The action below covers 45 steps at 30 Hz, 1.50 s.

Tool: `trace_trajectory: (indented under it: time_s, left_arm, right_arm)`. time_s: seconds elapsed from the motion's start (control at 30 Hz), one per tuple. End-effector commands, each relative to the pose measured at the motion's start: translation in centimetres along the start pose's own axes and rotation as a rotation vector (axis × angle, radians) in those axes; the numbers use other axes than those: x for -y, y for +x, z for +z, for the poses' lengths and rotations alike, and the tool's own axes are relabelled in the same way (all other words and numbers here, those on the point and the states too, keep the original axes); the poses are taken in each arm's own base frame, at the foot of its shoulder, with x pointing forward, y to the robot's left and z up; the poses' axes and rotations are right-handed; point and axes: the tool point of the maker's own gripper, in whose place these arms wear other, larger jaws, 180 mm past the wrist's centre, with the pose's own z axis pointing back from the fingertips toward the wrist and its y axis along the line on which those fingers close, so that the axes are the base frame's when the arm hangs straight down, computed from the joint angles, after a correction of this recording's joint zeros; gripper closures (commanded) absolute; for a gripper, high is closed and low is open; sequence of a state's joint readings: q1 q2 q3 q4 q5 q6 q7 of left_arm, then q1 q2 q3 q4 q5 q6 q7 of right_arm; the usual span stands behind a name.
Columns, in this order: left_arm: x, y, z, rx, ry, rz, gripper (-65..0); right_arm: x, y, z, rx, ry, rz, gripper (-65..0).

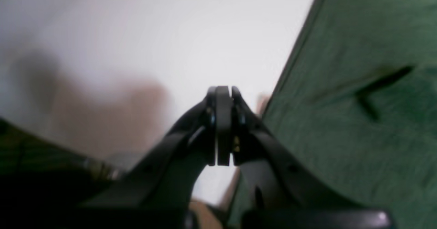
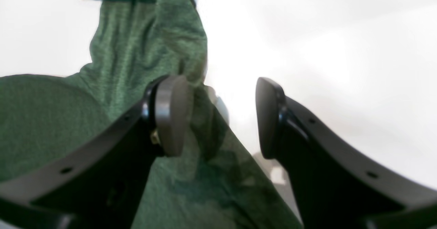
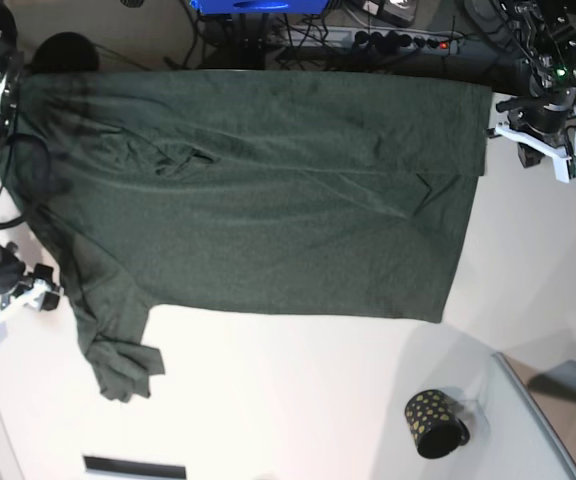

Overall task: Layout the t-shirt on the table in an organized manner, then fold the t-shirt properly
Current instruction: 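Hold the shirt edge with both grippers and pull it taut, then slide the right gripper along the shirt side toward the sleeve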

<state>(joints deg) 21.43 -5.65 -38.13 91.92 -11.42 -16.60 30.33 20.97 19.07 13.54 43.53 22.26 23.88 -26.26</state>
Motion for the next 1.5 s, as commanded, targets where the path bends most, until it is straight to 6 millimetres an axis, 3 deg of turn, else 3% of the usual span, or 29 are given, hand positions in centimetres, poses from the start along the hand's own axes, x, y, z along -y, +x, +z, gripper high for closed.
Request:
trace_trajectory:
  time_s: [0.0,0.17,0.5,0.67,0.97,1.17,1.33,1.47]
  left_arm:
    - [-0.4,1.5,0.1,0.047,0.003,-0.013,0.0]
    - [-0.6,1.2,0.0,0.038,0.005,-0.014,0.0]
    - [-0.7,1.2,0.0,0.039,0.007,-0.015,0.0]
    - [-0.7,1.2,0.0,0.039,0.007,-0.015,0.0]
    - [-0.7,1.2,0.0,0.039,0.007,-0.015,0.0]
    - [-0.7,1.2,0.0,0.039,0.007,-0.015,0.0]
    - [-0.7,1.2,0.0,0.039,0.007,-0.015,0.0]
    - [-0.7,1.2,0.0,0.039,0.007,-0.015,0.0]
  right_arm:
    - [-0.5,2.9,-0.1,0.057,0.016,0.030,-30.6]
    - [-2.4,1.0,-2.0,0.011,0.046,0.105,-30.2]
    - [-3.5,1.1,-2.5,0.018,0.062,0.109,-28.2]
    - [-3.4,1.4,-2.4,0.022,0.061,0.112,0.0]
    - [-3.3,1.8,-2.2,0.033,0.059,0.113,-0.2]
    - [-4.1,2.9,-0.5,0.103,0.072,0.195,-0.2]
    - [-4.6,1.0,0.7,0.043,0.076,0.250,-0.2]
    - [-3.7,0.6,2.8,0.094,0.056,0.226,-0.2]
